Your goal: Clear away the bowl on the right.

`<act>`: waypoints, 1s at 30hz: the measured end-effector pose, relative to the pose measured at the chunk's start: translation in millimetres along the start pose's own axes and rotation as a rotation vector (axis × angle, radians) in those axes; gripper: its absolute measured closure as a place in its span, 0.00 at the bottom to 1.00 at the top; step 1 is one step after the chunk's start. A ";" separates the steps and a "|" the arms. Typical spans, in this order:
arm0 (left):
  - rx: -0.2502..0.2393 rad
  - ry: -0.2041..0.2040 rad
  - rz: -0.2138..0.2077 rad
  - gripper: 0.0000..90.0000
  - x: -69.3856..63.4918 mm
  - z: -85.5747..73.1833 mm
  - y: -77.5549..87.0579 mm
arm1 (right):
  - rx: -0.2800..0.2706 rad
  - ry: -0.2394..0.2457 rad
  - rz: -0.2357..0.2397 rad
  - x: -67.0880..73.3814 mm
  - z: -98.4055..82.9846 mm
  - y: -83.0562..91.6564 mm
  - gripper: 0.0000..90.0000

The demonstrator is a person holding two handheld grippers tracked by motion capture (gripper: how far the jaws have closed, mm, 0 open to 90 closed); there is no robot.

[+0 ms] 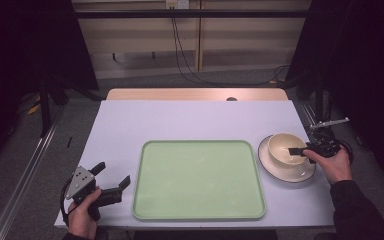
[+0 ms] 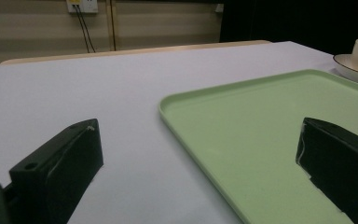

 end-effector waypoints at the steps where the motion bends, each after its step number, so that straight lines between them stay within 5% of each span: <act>1: 0.000 0.000 0.000 0.01 0.0 0.0 0.0 | 0.008 0.001 0.007 -0.1 -0.9 -1.2 0.46; 8: 0.002 0.001 -0.003 0.01 -0.2 -0.1 -0.5 | 0.031 -0.007 0.003 -2.5 -3.4 -3.4 0.48; 13: 0.003 0.001 0.001 0.01 0.1 -0.2 -0.3 | 0.056 -0.032 -0.007 -3.8 -4.0 -3.0 0.64; 17: 0.003 0.000 0.001 0.01 0.2 -0.3 -0.2 | 0.068 -0.038 -0.024 -3.7 -3.2 -2.8 0.68; 25: 0.003 0.001 0.002 0.01 0.1 -0.3 -0.3 | 0.065 -0.052 0.027 -2.1 -2.9 -4.0 0.79; 30: 0.004 0.001 0.000 0.01 0.3 -0.5 -0.2 | 0.068 -0.062 0.001 -2.5 -1.6 -3.0 0.90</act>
Point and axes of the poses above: each handheld gripper's, and its own axes: y roughly backward along the jaws, z roughly out of its top, x roughly to its left, the point moved 6 cm from there along -y, roughly forward along the jaws, and after that the axes turned 4 degrees about z, right-handed, at the moved point
